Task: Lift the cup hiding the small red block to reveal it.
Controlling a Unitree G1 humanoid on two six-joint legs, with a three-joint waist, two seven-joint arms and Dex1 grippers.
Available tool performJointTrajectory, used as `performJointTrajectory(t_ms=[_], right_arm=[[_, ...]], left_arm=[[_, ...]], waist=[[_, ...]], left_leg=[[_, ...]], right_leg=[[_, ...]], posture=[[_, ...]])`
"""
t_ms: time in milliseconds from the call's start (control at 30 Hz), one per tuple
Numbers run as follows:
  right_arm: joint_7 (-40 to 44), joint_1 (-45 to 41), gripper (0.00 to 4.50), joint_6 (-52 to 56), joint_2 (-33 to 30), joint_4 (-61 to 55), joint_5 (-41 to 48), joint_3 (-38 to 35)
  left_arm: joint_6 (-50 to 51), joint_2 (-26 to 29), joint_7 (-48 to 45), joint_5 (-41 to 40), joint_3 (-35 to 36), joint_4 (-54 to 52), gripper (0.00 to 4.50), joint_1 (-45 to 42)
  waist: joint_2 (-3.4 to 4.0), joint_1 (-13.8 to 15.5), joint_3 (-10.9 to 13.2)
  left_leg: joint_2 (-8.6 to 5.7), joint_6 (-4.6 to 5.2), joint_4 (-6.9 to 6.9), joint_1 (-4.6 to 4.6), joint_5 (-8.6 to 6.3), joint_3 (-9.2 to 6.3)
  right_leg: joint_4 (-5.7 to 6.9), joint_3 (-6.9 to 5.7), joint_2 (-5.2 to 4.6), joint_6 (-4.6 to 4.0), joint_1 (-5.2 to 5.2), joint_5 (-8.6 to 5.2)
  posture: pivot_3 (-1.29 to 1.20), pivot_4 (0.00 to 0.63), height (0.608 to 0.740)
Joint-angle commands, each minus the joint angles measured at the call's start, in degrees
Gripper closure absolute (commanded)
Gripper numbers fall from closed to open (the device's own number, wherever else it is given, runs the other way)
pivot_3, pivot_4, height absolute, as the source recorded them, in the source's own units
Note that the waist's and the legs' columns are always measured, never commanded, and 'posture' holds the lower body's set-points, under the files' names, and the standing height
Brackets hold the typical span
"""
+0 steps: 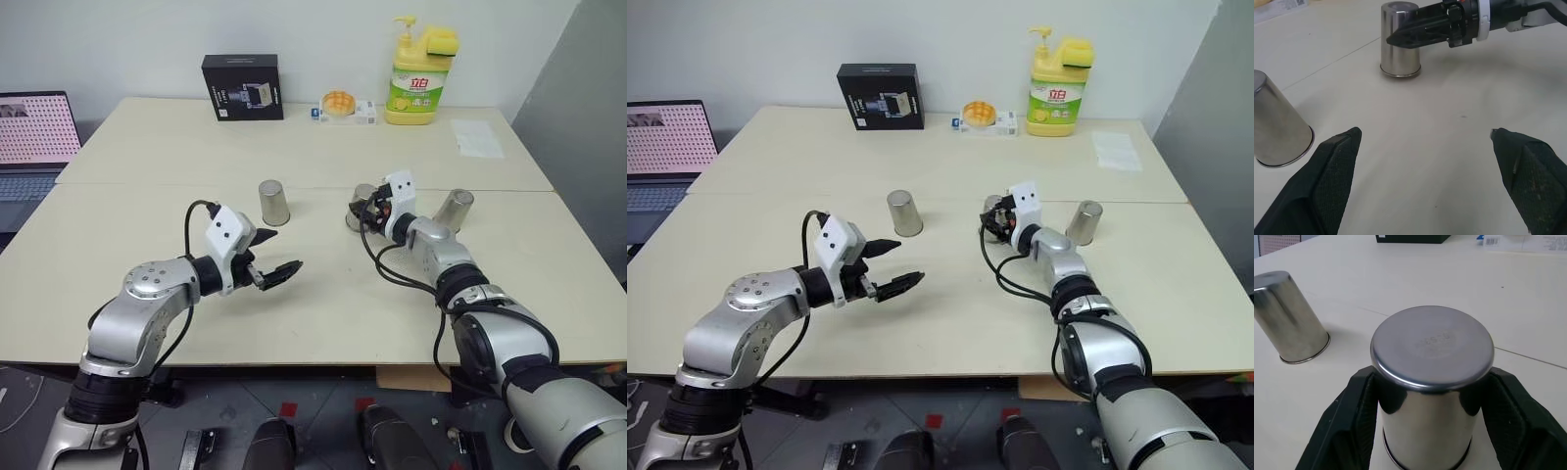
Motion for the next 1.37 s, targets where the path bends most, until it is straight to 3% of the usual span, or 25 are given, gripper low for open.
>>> performJointTrajectory(t_ms=[33, 200, 500, 567, 700, 800, 900, 1000, 1133, 1267, 1367], right_arm=[[-3.6, 1.54, 1.85, 4.15, -3.16, -13.69, 0.53, -1.84], [-8.41, 6.58, 1.85, 11.14, -5.55, -23.06, -0.98, -1.48], [-11.14, 8.75, 1.85, 16.69, -5.73, -17.31, -1.89, -1.48], [-11.39, 9.07, 1.15, 16.99, -5.56, -17.46, -1.67, -1.77], [-10.84, 10.88, 0.28, 18.24, -5.87, -19.96, -1.81, -1.33], [-10.57, 12.95, 0.04, 20.33, -6.38, -23.82, -2.0, -0.9], [-9.54, 17.2, 0.04, 25.24, -8.09, -32.9, -1.75, -0.55], [-5.75, 24.62, 0.04, 34.51, -11.44, -49.46, 0.6, 0.65], [5.82, 37.32, 0.04, 47.16, -22.69, -74.79, 8.36, 1.77], [8.63, 41.88, 0.04, 53.18, -28.93, -86.34, 14.4, -2.73], [7.32, 42.98, 0.04, 55.85, -30.13, -90.24, 16.25, -5.64]], left_arm=[[-0.74, 0.66, -0.33, -0.07, 0.89, -1.06, 0.0, 0.13], [-0.77, 0.74, -0.54, 0.41, 0.42, -0.76, 0.0, 0.14], [0.07, 1.02, -0.76, 0.34, 0.33, -1.46, 0.0, 0.2], [0.32, 1.07, -0.74, 0.23, 0.4, -1.71, 0.0, 0.3], [0.55, 0.88, -0.58, 0.14, 0.31, -1.93, 0.0, 0.44], [0.44, 0.78, -0.68, 0.27, 0.13, -1.37, 0.0, 0.19], [0.53, 0.55, -0.71, 0.4, -0.21, -0.54, 0.0, -0.64], [0.74, 0.68, -0.76, 0.44, -0.22, 0.14, 0.0, -1.24], [0.05, 1.34, -0.99, 1.24, -0.15, 2.45, 0.0, -2.51], [-0.66, 2.08, -1.64, 1.71, -0.3, 3.27, 0.0, -3.4], [-0.94, 2.28, -1.87, 2.07, -0.39, 4.22, 0.0, -4.41]], waist=[[0.01, 0.15, 0.0], [0.0, 0.3, 0.0], [0.01, -0.23, 0.0], [0.01, -0.25, 0.0], [0.01, -0.27, 0.0], [0.01, -0.23, 0.0], [0.01, -0.08, 0.0], [0.02, 0.32, 0.01], [0.08, 1.05, 0.04], [0.08, 0.49, 0.05], [0.08, 0.24, 0.05]], left_leg=[[0.0, 0.0, 0.0, -0.01, 0.0, -0.01], [-0.01, 0.0, -0.02, -0.01, 0.0, -0.03], [0.0, 0.0, 0.0, 0.05, 0.0, 0.03], [0.0, 0.0, 0.0, 0.06, 0.0, 0.02], [0.0, 0.0, 0.0, 0.05, 0.0, 0.01], [0.0, 0.0, -0.01, 0.03, 0.0, 0.01], [-0.01, 0.0, -0.02, 0.0, 0.0, 0.0], [-0.01, 0.0, -0.02, -0.01, 0.0, 0.0], [-0.03, 0.0, -0.03, -0.06, 0.0, -0.06], [-0.01, 0.0, 0.01, 0.02, 0.0, 0.03], [0.02, 0.01, 0.02, 0.11, 0.0, 0.05]], right_leg=[[0.0, -0.01, 0.0, 0.0, 0.0, 0.0], [-0.05, -0.04, -0.01, 0.0, 0.02, -0.04], [0.02, 0.02, 0.0, 0.03, 0.0, -0.04], [0.0, 0.01, 0.0, 0.08, 0.03, -0.08], [0.0, 0.02, 0.0, 0.17, 0.03, -0.12], [-0.01, 0.01, 0.0, 0.17, 0.02, -0.13], [-0.03, 0.01, 0.0, 0.17, 0.01, -0.13], [-0.03, 0.01, 0.0, 0.17, 0.0, -0.14], [-0.07, -0.05, -0.02, 0.17, 0.0, -0.19], [-0.08, 0.02, -0.03, 0.06, 0.02, -0.27], [-0.01, 0.02, -0.01, -0.07, 0.02, -0.34]], posture=[[0.0, 0.15, 0.74], [0.0, 0.15, 0.74], [0.0, 0.15, 0.74], [0.0, 0.15, 0.74], [0.0, 0.15, 0.74], [0.0, 0.15, 0.74], [0.0, 0.15, 0.74], [0.0, 0.15, 0.74], [0.0, 0.15, 0.74], [0.0, 0.15, 0.74], [0.0, 0.15, 0.74]])
